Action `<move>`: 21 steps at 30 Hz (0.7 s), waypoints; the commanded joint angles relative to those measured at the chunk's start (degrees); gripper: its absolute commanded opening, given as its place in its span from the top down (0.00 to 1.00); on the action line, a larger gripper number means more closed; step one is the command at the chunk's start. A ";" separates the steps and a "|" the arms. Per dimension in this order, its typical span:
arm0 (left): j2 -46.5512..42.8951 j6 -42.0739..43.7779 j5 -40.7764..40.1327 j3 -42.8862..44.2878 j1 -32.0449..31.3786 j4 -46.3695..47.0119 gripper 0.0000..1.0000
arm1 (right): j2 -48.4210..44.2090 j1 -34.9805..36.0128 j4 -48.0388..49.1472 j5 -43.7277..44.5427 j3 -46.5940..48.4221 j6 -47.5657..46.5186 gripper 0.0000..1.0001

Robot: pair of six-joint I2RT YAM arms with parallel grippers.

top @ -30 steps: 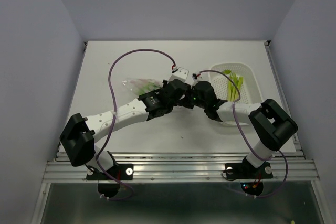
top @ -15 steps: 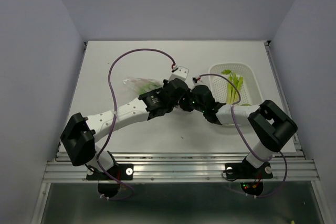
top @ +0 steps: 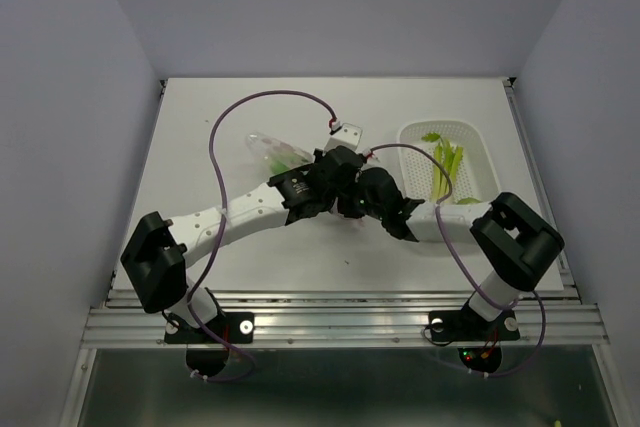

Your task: Open the zip-top bag and remove the fake food

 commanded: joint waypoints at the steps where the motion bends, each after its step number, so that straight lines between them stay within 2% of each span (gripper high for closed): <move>1: -1.83 -0.97 0.70 1.97 -0.31 0.76 1.00 | 2.32 0.55 3.06 3.57 2.94 -1.09 0.43; 6: -3.06 -1.67 2.02 0.74 -0.31 0.85 1.00 | 4.61 0.55 6.76 4.80 4.08 -2.13 0.44; 21: -3.07 -2.20 4.75 0.21 -0.48 1.46 1.00 | 7.43 0.55 25.13 -2.76 2.76 -3.46 0.44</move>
